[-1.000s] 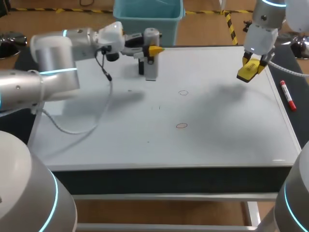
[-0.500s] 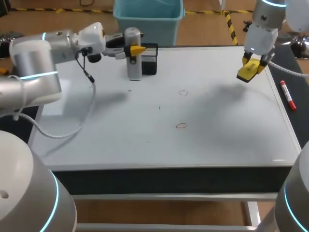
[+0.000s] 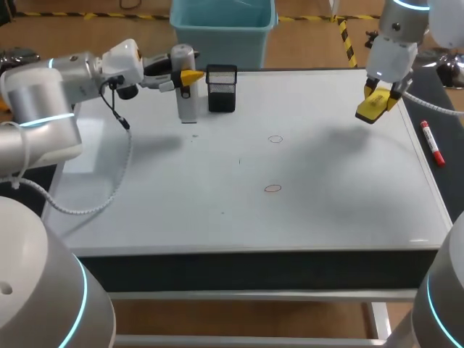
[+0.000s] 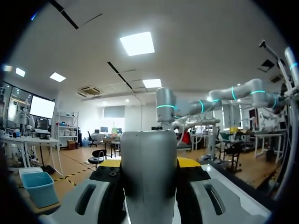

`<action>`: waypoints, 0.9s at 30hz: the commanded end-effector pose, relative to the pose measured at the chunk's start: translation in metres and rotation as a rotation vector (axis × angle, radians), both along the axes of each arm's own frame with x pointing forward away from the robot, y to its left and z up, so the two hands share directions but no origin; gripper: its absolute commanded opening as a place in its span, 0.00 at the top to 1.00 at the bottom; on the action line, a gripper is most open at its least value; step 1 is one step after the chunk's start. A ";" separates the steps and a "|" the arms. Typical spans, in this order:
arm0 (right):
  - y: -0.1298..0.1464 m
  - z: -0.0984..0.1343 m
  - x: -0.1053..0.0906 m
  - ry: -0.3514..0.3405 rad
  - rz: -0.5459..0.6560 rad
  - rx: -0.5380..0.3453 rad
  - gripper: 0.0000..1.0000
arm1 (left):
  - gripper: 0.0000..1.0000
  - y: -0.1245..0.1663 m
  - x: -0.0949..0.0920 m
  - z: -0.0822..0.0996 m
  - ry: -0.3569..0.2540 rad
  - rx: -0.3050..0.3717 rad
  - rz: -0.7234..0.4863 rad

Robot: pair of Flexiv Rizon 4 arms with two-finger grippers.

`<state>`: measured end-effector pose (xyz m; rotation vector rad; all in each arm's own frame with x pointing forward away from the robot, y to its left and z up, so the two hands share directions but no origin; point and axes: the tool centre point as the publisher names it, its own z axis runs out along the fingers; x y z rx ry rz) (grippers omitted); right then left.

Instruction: Pick up the inspection probe, press it on each red-marked spot on the whiteboard one by one, put down the probe, pick up the eraser, and wipe off all the red marks.

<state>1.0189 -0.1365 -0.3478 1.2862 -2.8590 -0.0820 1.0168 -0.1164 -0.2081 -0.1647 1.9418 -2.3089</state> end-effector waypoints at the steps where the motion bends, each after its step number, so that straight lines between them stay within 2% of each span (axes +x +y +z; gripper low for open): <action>1: 0.004 -0.001 0.003 -0.006 0.035 -0.024 1.00 | 1.00 -0.001 -0.002 0.001 -0.001 -0.003 0.005; 3: 0.029 -0.001 -0.005 -0.016 0.120 -0.067 1.00 | 1.00 -0.001 -0.002 0.001 -0.001 -0.003 0.005; 6: 0.069 -0.001 -0.019 -0.019 0.236 -0.076 1.00 | 1.00 -0.001 -0.002 0.001 -0.001 -0.003 0.005; 11: 0.135 -0.007 -0.033 0.024 0.483 -0.062 1.00 | 1.00 -0.001 -0.002 0.001 -0.001 -0.003 0.005; 16: 0.192 -0.006 -0.041 0.003 0.679 -0.094 1.00 | 1.00 -0.001 -0.002 0.001 -0.001 -0.003 0.005; 21: 0.228 -0.007 -0.042 -0.001 0.797 -0.114 1.00 | 1.00 -0.001 -0.002 0.001 -0.001 -0.003 0.005; 27: 0.252 -0.013 -0.038 -0.011 0.874 -0.123 1.00 | 1.00 -0.001 -0.002 0.001 -0.001 -0.003 0.005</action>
